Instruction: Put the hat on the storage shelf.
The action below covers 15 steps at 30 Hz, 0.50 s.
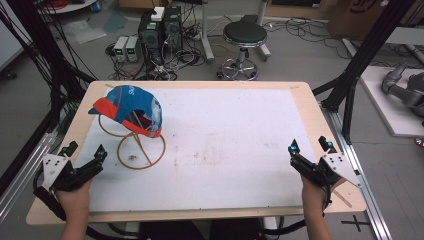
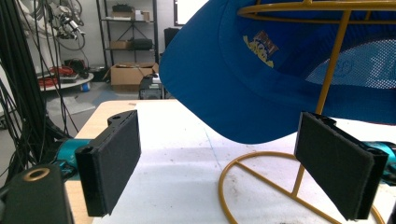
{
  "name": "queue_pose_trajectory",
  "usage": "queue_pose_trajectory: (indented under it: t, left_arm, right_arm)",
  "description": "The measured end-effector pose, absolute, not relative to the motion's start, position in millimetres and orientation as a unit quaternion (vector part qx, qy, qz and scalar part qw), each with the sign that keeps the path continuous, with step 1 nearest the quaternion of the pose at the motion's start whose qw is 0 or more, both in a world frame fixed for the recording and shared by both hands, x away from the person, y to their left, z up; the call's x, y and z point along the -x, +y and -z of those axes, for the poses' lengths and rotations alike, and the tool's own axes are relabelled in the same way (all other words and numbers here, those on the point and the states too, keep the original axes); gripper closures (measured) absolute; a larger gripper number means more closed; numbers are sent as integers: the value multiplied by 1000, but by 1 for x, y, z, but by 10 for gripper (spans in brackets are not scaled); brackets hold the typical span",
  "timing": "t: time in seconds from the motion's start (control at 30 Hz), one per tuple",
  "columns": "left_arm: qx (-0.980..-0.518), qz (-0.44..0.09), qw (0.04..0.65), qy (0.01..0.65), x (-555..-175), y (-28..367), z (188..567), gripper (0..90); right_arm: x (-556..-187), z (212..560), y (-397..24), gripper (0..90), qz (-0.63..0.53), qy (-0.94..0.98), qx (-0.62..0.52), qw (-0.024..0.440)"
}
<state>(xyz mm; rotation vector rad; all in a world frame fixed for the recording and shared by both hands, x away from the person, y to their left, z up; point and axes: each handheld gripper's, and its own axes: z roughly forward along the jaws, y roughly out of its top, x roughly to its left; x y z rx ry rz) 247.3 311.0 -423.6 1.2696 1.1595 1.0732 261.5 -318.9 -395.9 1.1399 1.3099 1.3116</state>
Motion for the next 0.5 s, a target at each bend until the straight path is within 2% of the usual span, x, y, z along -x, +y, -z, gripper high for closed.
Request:
queue_pose_trajectory:
  t: [0.5]
  left_arm:
    - [-533,-449,527,486,-248,311,424,150]
  right_arm:
    - [-262,396,-320,129,-537,531,-465,462]
